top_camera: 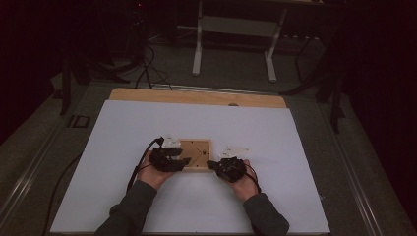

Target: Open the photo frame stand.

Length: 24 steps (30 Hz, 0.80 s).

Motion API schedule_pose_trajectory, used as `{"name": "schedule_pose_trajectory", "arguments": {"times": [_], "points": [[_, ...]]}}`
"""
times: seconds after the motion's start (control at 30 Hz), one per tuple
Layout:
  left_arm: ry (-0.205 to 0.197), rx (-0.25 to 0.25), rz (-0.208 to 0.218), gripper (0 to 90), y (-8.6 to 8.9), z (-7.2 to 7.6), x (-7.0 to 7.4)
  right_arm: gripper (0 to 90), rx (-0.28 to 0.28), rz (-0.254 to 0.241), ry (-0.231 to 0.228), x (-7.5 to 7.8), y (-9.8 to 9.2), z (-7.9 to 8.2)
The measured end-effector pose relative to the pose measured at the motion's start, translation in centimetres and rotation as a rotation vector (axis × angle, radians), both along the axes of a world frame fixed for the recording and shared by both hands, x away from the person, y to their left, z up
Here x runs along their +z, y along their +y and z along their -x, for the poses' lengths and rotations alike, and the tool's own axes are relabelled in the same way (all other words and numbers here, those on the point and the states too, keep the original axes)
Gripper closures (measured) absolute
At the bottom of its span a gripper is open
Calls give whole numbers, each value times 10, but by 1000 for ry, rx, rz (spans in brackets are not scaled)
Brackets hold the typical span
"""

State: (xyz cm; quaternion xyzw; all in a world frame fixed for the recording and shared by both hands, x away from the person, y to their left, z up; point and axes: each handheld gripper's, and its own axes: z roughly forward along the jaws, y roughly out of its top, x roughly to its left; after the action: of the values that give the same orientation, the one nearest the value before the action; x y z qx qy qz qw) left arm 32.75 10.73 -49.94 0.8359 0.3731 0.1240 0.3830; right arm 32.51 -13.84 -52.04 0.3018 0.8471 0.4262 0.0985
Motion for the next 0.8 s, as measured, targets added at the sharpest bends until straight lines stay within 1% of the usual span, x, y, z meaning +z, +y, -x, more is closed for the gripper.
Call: {"name": "schedule_pose_trajectory", "arguments": {"times": [0.1, 0.2, 0.37, 0.5, 0.67, 0.73, 0.8], "points": [[5, 2, -1, 507, -3, -1, -1, 897, 1, -4, 4, 0, 0, 0], [20, -4, -35, 498, -8, -3, -5, 897, 2, -4, 5, 0, -1, 0], [36, 3, -69, 480, -11, -6, -7, 897, 3, -7, 6, 0, -1, -1], [47, 7, -72, 468, -12, -8, -7, 897, 3, -8, 8, 0, -1, -1], [55, -2, -80, 461, -15, -10, -6, 897, 2, -9, 9, 0, -1, -1], [57, -11, -92, 459, -16, -10, -7, 897, 3, -8, 9, 0, -1, -1], [60, -7, -101, 458, -17, -9, -8, 897, 4, -8, 9, 0, -2, -1]]}}
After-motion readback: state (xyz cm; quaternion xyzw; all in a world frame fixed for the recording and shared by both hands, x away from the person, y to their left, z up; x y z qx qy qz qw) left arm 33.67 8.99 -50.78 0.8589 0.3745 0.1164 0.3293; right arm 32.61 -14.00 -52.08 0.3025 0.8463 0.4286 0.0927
